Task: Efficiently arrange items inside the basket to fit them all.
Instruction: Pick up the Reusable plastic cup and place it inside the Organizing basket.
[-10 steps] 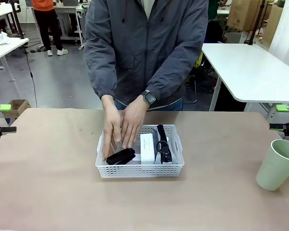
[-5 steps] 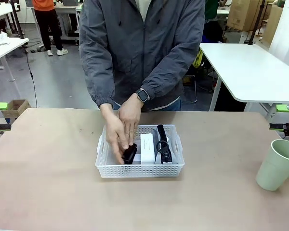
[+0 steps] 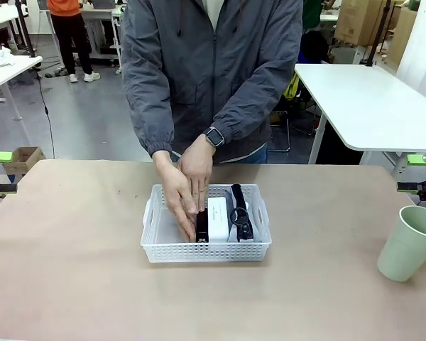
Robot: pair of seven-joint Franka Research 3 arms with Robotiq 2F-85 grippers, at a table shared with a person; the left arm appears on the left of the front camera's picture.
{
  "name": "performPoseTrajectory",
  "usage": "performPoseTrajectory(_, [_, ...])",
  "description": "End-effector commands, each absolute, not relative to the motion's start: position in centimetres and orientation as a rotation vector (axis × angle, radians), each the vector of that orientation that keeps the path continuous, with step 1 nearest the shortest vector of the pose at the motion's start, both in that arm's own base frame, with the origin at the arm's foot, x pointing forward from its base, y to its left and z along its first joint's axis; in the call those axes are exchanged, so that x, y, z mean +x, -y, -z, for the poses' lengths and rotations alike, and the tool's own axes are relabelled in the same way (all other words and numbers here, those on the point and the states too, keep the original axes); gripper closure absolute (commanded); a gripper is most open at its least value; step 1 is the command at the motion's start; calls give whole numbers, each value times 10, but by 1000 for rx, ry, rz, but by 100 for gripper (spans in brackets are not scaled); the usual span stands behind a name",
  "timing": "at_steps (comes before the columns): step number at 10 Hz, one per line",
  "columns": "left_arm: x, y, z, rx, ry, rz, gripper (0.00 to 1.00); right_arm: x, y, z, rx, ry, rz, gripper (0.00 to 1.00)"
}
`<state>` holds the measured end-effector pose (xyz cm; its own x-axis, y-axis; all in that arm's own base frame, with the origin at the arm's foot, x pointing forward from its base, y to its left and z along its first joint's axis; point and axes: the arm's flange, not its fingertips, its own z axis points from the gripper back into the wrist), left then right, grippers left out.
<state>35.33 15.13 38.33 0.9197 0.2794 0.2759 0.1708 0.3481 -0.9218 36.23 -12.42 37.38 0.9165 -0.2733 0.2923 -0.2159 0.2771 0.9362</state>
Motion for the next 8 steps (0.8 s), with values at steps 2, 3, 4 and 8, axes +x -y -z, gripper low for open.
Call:
performPoseTrajectory(2, [350, -150, -385, -1220, 411, -87, 0, 362, 123, -378, 1297, 443, 56, 0])
performPoseTrajectory(3, [350, -150, -385, -1220, 411, -87, 0, 362, 123, -378, 1297, 443, 56, 0])
performPoseTrajectory(4, [350, -150, -385, -1220, 411, -87, 0, 362, 123, -378, 1297, 443, 56, 0])
performPoseTrajectory(8, [350, -150, -385, -1220, 411, -87, 0, 362, 124, -374, 1302, 441, 40, 0])
